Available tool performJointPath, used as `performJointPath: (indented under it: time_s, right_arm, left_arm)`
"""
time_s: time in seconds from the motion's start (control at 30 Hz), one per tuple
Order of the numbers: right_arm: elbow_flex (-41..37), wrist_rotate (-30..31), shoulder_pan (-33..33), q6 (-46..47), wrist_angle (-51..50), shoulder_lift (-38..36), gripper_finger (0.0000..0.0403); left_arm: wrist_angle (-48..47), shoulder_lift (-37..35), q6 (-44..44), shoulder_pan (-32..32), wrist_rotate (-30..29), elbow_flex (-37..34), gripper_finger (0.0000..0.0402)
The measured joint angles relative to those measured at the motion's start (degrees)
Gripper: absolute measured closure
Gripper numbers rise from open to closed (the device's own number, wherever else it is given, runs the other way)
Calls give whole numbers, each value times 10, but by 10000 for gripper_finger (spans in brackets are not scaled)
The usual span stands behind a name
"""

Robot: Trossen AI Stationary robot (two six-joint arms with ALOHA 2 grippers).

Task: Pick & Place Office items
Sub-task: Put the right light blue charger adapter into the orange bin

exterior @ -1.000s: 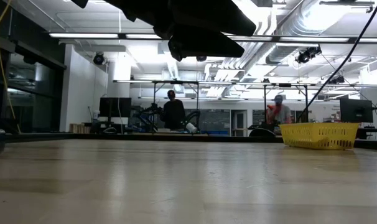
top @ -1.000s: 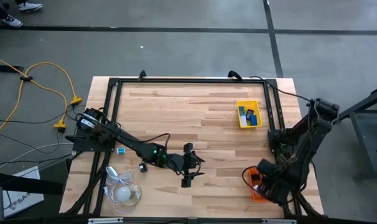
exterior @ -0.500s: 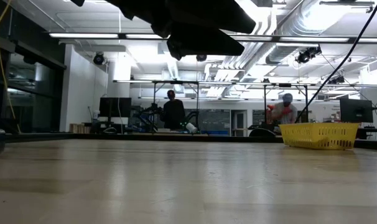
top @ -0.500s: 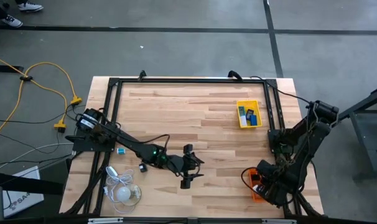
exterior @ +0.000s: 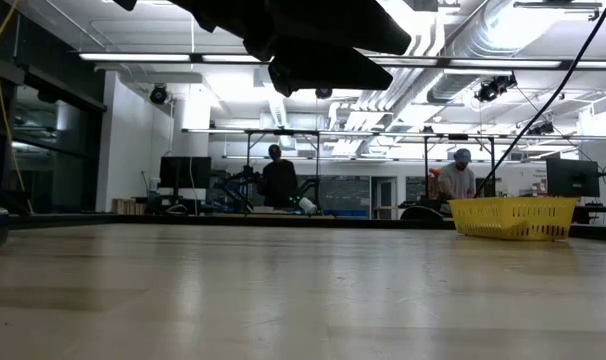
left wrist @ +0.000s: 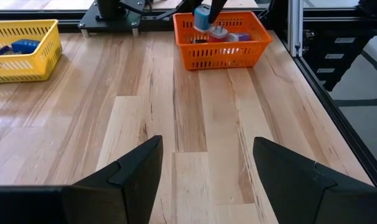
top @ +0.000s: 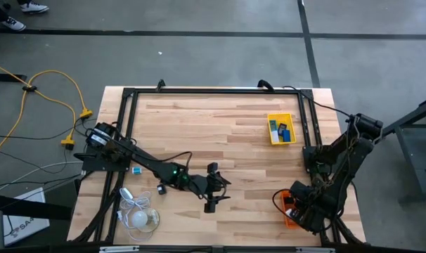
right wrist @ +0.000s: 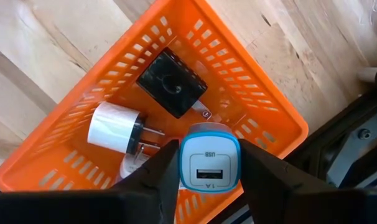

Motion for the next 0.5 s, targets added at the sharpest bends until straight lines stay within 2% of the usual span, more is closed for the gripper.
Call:
performJointPath:
  time_s: [0.3, 0.5]
  right_arm:
    - [0, 0, 0, -25, 0, 0, 221]
    - [0, 0, 0, -25, 0, 0, 206]
  left_arm:
    - [0, 0, 0, 0, 0, 0, 160]
    - [0, 0, 0, 0, 0, 0, 160]
